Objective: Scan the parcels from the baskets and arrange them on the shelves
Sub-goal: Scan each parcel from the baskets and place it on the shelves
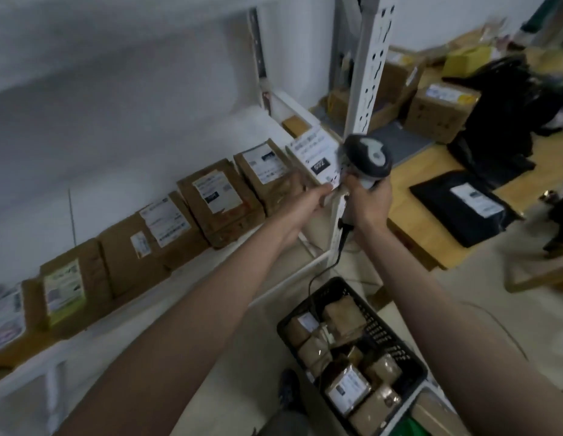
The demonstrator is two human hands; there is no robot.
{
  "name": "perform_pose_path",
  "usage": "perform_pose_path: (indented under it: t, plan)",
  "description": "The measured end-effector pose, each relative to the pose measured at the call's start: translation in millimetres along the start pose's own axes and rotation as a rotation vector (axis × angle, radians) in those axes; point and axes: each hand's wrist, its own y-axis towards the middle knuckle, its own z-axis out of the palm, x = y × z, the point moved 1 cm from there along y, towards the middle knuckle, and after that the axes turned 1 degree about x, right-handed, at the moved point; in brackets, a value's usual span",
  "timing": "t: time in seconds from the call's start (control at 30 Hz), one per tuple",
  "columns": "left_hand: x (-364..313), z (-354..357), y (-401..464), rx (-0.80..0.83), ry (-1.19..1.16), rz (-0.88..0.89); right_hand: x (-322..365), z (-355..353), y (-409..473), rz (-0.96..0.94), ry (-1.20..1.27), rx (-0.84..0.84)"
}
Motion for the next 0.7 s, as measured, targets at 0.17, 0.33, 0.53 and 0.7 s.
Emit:
perform_pose_path:
  t: [0.17, 0.33, 0.53, 0.7]
  plan:
    - [5.2, 17.1, 41.3, 0.046, -0.018, -0.037, -20.3, 8.8, 26.7, 0.003, 0.026, -0.128]
    - [17.2, 25.4, 61.5, 0.049, -0.035, -0.103, -40.8, 17.9, 43.8, 0.019, -0.011, -0.129]
    - [23.9, 22.7, 73.5, 0.044, 0.0, -0.179, -53.6, 33.5, 68.4, 0.084, -0.096, -0.042]
    - [26.8, 16.9, 77.4, -0.02, 0.032, -0.268, -66.5, 41.9, 85.4, 0.159, -0.203, 0.022]
